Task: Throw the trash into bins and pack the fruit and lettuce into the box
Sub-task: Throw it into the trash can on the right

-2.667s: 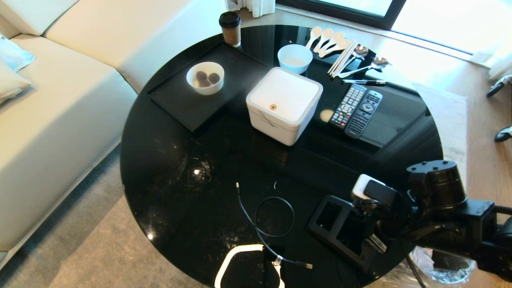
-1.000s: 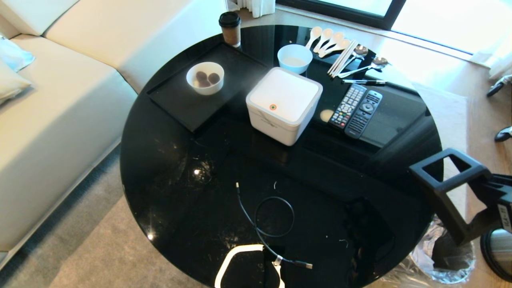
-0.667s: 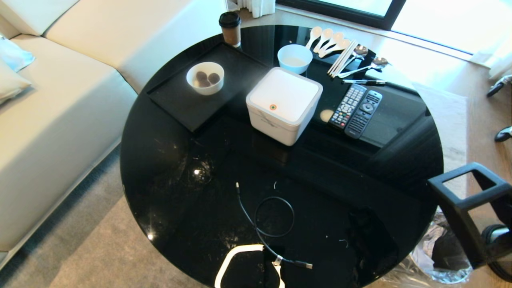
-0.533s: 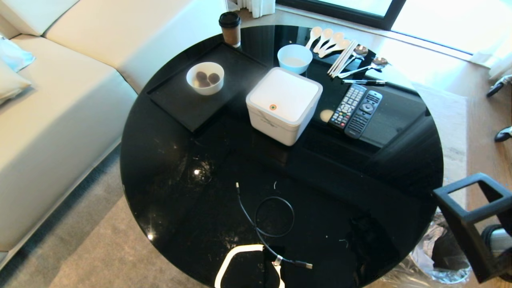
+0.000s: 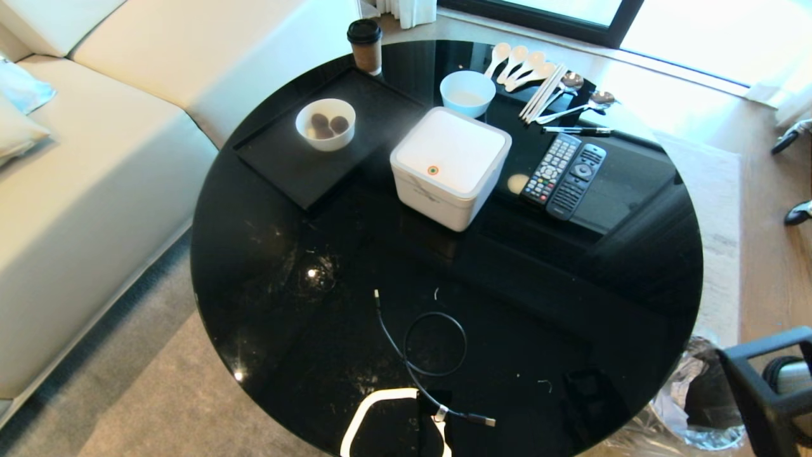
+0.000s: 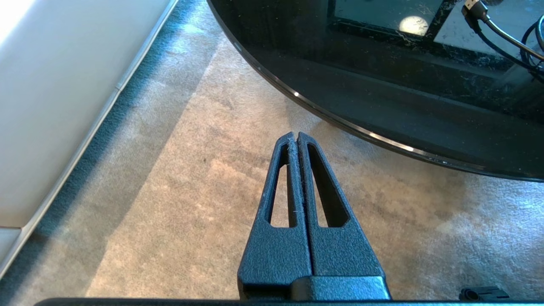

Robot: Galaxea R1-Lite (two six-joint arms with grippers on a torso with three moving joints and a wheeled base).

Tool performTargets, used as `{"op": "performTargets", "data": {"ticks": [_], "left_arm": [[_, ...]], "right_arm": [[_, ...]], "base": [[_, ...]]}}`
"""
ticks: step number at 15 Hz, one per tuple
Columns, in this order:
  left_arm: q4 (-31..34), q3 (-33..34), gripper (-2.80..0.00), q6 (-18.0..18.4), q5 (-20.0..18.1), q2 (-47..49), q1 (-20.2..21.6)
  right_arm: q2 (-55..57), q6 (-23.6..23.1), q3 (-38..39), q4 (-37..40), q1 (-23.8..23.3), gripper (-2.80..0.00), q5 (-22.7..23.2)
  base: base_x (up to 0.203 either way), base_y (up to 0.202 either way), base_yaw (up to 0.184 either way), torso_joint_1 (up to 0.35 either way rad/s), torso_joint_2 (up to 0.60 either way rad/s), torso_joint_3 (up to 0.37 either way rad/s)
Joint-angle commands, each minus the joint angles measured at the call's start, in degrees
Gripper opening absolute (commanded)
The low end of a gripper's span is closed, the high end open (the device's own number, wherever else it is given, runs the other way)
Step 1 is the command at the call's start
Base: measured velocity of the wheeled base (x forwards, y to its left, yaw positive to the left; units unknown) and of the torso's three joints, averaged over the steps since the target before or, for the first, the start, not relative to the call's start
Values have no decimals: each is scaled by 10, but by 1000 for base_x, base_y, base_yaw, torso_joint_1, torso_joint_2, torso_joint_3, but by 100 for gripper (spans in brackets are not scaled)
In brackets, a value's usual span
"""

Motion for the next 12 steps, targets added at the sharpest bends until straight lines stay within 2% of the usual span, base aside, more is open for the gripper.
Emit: {"op": "performTargets", "data": {"ticks": [1,6,8,10,12], "left_arm": [[0,0,-280,0,0,1,0],[0,0,-280,0,0,1,0],[0,0,-280,0,0,1,0],[0,0,-280,0,0,1,0],[0,0,-280,0,0,1,0]], "right_arm": [[-73,15,37,-1,0,-280,1],[-169,98,101,-18,1,-280,-6],[-169,101,118,-29,1,-280,-8],[-176,102,166,-59,4,-280,-11],[-227,107,173,-42,15,-280,-8]], "base": [[0,0,0,0,0,0],[0,0,0,0,0,0],[0,0,0,0,0,0],[0,0,0,0,0,0],[0,0,0,0,0,0]]}}
